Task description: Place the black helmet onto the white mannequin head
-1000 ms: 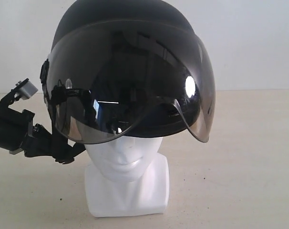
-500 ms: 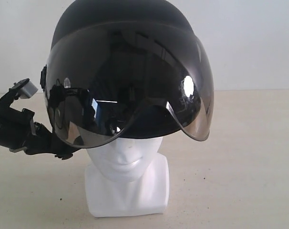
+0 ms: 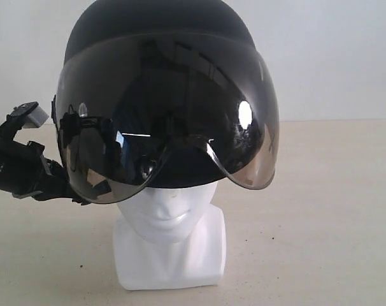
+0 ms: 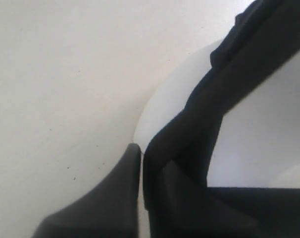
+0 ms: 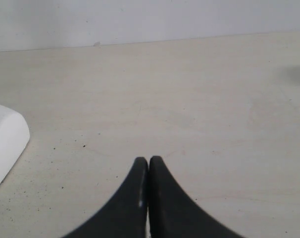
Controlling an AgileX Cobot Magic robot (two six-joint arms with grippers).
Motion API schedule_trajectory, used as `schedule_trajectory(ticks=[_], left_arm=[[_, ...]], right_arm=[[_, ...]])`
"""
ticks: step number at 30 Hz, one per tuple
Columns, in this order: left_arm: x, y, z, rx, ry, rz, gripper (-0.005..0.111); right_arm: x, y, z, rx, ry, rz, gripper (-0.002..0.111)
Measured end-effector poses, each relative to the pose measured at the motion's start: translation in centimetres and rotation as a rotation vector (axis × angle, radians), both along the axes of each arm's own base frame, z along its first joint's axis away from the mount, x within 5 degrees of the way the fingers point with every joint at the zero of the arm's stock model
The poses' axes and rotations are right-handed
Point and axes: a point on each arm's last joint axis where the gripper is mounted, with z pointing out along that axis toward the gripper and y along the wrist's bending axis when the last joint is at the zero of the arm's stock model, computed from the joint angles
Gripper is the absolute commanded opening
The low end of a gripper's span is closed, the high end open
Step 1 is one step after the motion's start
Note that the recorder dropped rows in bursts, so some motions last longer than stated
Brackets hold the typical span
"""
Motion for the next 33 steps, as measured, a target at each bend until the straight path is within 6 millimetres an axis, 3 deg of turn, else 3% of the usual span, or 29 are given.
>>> schedule_trajectory(ticks=[9,33], left_arm=[[1.1,0.1,1.1,0.011,-0.068,0.004,0.004],[1.7,0.3,1.5,0.038,-0.102,0.024,0.005]], right_arm=[[0.0,0.0,0.0,0.000,0.000,0.000,0.000],[0.0,0.0,0.0,0.000,0.000,0.000,0.000]])
